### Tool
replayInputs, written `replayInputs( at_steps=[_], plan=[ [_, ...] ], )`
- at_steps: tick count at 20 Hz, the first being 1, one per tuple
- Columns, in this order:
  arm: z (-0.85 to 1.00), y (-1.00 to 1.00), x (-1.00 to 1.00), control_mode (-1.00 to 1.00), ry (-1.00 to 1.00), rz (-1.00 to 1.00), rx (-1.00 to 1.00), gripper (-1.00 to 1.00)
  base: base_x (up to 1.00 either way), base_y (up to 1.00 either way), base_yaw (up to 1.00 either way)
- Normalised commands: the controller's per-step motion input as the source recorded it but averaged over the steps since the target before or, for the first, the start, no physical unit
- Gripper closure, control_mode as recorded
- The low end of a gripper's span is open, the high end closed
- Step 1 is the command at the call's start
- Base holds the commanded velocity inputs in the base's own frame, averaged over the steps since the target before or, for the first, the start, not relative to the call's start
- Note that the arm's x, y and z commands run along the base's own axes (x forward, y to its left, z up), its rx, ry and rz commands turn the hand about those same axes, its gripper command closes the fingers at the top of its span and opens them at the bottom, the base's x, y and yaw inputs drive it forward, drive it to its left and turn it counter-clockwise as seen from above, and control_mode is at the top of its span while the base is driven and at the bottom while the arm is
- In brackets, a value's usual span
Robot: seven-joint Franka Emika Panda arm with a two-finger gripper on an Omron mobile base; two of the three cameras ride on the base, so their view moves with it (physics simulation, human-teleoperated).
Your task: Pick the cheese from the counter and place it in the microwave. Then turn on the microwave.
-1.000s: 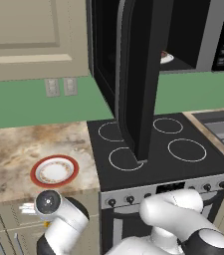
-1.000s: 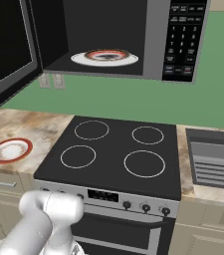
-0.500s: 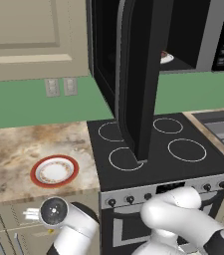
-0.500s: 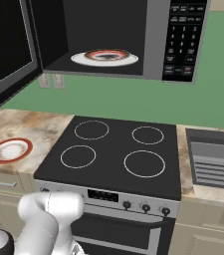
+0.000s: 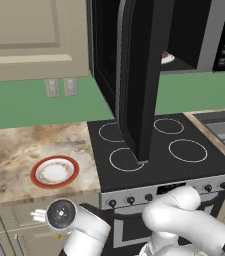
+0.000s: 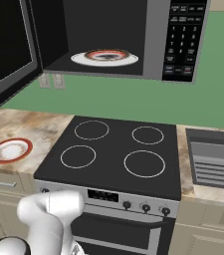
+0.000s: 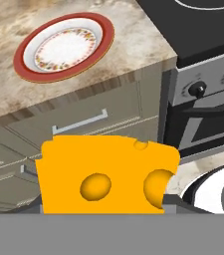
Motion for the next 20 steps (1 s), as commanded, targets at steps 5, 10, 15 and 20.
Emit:
replayInputs(
  at_steps=[5, 10, 15, 20],
  plan=[
    [0.25, -0.28, -0.19, -1.0, 0.06, -0.08, 0.03, 1.0, 0.0, 0.0, 0.0],
    [0.26, -0.28, -0.18, -1.0, 0.05, -0.03, 0.03, 1.0, 0.0, 0.0, 0.0],
    [0.22, -0.22, -0.3, -1.0, 0.0, 0.0, 0.01, 1.0, 0.0, 0.0, 0.0],
    [0.21, -0.23, -0.37, -1.0, 0.0, 0.0, 0.0, 1.0, 0.0, 0.0, 0.0]
  ],
)
